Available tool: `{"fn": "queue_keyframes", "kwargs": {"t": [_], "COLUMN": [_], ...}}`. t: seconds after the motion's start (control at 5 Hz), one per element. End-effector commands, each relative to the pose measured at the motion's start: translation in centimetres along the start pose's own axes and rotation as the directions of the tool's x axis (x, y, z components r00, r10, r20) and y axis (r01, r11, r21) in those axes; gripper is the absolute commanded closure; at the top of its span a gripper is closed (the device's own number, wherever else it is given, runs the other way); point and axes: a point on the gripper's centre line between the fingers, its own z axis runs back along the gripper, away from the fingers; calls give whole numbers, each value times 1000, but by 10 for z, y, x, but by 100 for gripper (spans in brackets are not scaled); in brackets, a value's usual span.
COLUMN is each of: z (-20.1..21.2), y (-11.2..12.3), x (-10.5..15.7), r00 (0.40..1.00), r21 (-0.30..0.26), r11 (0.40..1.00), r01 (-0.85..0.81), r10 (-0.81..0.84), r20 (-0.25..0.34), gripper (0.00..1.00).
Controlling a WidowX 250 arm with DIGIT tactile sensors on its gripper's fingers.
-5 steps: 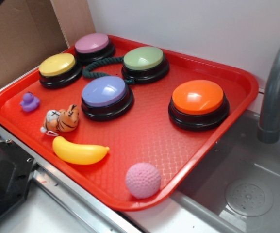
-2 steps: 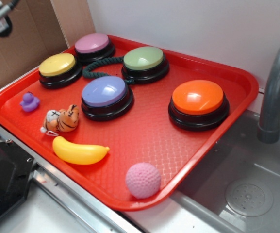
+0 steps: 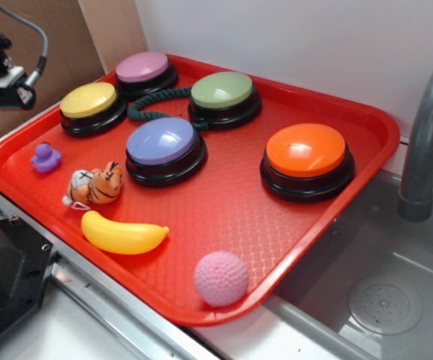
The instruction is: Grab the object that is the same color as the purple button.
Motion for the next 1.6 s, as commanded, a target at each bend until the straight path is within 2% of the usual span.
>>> {"fn": "queue_keyframes", "kwargs": {"t": [0.0,0.4,0.6,0.8,1.0,1.2,1.4], "z": [-44,-74,-77,-74,-64,-39,6], "y": [-4,-6,-4,-6,-8,-21,-64], "x": [18,25,23,21,24,30,34], "r00": [998,997,997,997,999,998,983], "r21": [79,73,66,61,56,42,-25], "r11": [995,995,995,996,998,998,987], "r01": [-62,-73,-71,-69,-34,46,160], "r10": [60,71,71,67,32,-48,-157], "r20": [20,27,14,27,34,33,94], "gripper": [0,0,89,100,100,100,100]}}
